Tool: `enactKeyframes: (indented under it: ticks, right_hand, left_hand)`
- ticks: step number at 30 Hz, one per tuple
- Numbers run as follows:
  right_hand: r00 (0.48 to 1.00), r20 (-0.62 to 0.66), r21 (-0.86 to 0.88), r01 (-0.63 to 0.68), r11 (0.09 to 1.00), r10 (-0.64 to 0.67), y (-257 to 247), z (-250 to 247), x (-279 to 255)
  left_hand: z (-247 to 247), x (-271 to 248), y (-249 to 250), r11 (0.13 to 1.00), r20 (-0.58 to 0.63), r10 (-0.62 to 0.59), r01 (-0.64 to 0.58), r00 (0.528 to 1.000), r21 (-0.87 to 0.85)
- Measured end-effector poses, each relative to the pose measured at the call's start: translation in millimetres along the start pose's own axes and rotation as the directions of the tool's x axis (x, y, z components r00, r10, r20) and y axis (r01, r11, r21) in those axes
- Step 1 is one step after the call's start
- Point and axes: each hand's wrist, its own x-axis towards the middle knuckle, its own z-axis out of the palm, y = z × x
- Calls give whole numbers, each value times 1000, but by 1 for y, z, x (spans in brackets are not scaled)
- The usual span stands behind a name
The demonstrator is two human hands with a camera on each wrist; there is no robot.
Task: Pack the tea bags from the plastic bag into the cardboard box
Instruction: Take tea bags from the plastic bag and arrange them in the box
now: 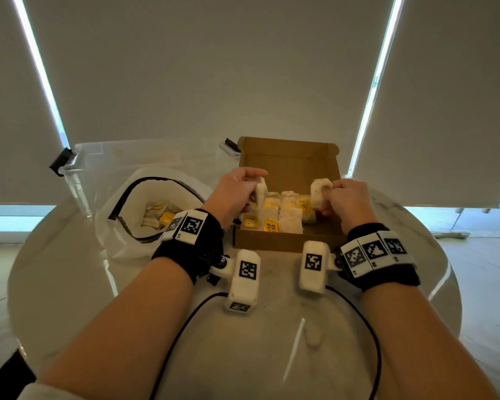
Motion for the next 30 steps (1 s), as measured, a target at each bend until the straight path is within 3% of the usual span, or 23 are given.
enactKeyframes:
  ticks: [3, 5, 9, 14, 24, 30]
  right_hand:
    - [979, 34, -188, -190, 964, 199, 5, 3, 13]
    - [967, 78, -234, -221, 947, 244, 6, 9, 14]
    - [970, 150, -286, -143, 947, 192, 17, 20, 18]
    - [953, 221, -31, -207, 978, 209, 15, 24, 12]
    - [997, 66, -301, -15, 953, 37, 24, 24, 19]
    - [995, 92, -196, -29, 980, 47, 27, 29, 23]
  left_hand:
    - [3, 0, -6, 995, 65, -48, 42, 997, 92]
    - [2, 1, -8, 988, 75, -79, 68, 994, 141]
    - [0, 3, -11, 981, 67, -113, 101, 991, 167]
    - [2, 4, -11, 963, 64, -124, 104, 990, 251]
    - [1, 2, -10, 946, 42, -149, 130, 988, 296]
    - [0, 1, -9, 949, 51, -142, 122, 989, 290]
